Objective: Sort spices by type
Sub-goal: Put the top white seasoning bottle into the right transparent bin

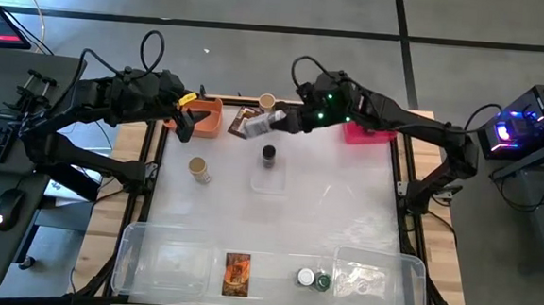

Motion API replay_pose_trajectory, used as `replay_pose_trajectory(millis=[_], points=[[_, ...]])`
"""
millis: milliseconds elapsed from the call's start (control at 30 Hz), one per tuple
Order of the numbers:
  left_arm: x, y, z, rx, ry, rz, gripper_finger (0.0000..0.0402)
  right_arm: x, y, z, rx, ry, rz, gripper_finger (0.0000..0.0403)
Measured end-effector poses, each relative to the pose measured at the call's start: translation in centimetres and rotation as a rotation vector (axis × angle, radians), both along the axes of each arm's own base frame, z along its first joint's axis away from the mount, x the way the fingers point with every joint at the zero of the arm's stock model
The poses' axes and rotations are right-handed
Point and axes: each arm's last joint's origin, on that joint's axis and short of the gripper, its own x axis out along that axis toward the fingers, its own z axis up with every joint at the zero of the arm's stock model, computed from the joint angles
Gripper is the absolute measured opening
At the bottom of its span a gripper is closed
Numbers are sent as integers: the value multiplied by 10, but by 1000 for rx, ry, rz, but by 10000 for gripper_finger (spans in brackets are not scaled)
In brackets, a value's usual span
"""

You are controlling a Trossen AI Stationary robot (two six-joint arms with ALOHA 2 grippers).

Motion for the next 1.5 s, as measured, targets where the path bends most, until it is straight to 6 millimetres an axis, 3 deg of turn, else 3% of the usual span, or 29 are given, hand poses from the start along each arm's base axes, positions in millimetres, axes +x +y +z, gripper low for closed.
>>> replay_pose_trajectory(millis=[200, 367, 733, 1000, 1500], points=[[0, 0, 0, 1, 0, -1, 282, -1, -3, -1, 64, 16, -41, 191], [0, 0, 0, 28, 19, -19, 282, -2, 1, 1, -111, -11, 106, 191], [1, 0, 0, 53, 33, -36, 282, -37, 68, 7, -361, 93, 550, 191], [5, 1, -2, 69, 59, -50, 282, -38, 113, 2, -543, 76, 783, 191], [24, 4, -11, 6, 81, -26, 282, -41, 127, -1, -520, 109, 823, 191]])
